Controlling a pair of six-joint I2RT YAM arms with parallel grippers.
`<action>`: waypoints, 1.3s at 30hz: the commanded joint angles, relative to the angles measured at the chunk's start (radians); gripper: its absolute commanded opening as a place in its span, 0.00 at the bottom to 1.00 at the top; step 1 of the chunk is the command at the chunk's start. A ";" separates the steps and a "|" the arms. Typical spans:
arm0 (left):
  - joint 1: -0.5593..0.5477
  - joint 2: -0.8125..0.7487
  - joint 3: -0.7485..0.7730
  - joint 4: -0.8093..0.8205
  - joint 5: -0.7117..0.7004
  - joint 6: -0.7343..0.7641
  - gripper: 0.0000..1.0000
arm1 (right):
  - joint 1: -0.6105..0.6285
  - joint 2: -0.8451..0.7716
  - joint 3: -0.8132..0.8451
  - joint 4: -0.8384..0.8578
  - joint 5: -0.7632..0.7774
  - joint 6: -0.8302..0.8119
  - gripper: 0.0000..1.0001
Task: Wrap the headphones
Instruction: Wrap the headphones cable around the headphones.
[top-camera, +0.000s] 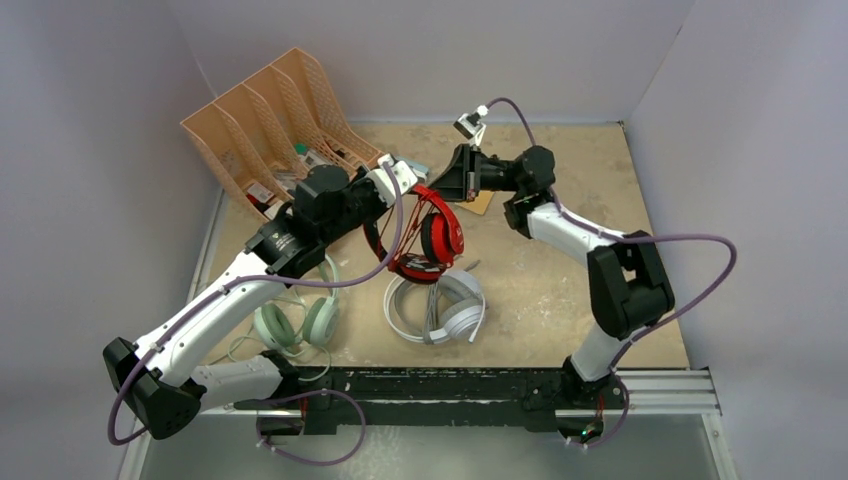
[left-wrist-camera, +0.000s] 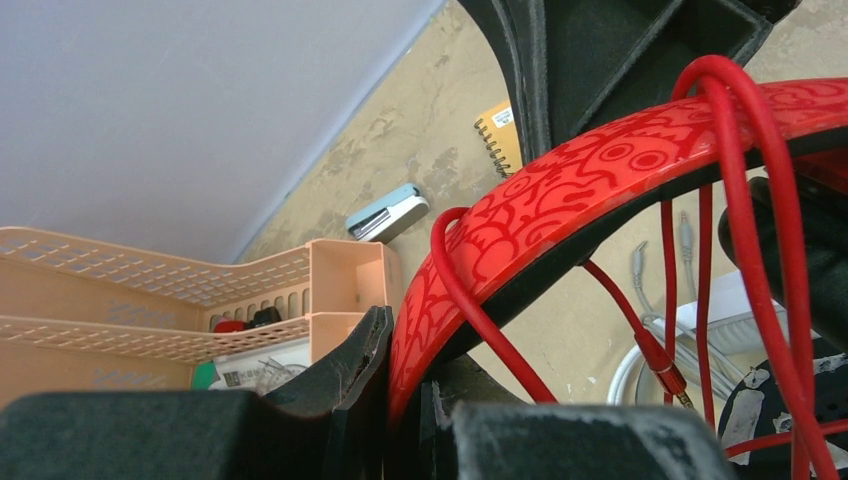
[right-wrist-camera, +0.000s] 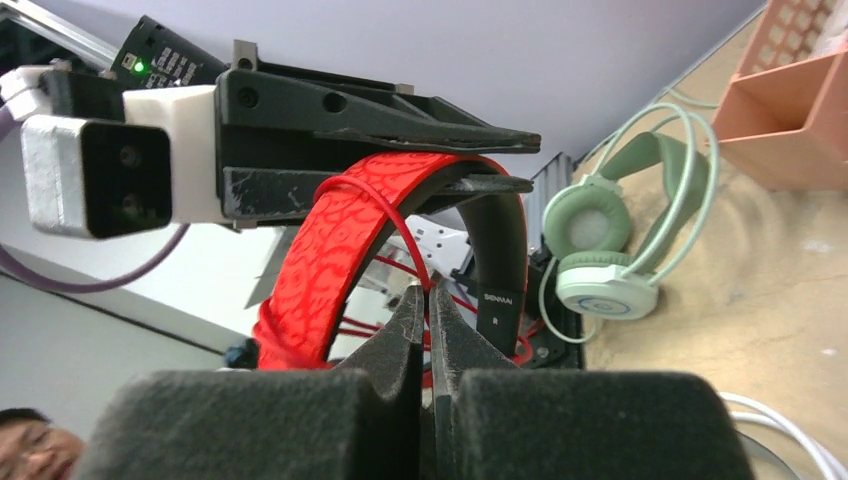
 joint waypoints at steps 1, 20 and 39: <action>-0.003 -0.036 0.036 0.031 0.025 -0.042 0.00 | -0.065 -0.130 -0.024 -0.091 0.014 -0.192 0.00; -0.002 -0.091 0.022 -0.099 -0.093 -0.077 0.00 | -0.203 -0.426 -0.013 -0.906 0.058 -0.894 0.00; -0.006 -0.058 0.063 0.050 0.081 -0.111 0.00 | -0.123 -0.149 0.091 -0.585 0.060 -0.648 0.00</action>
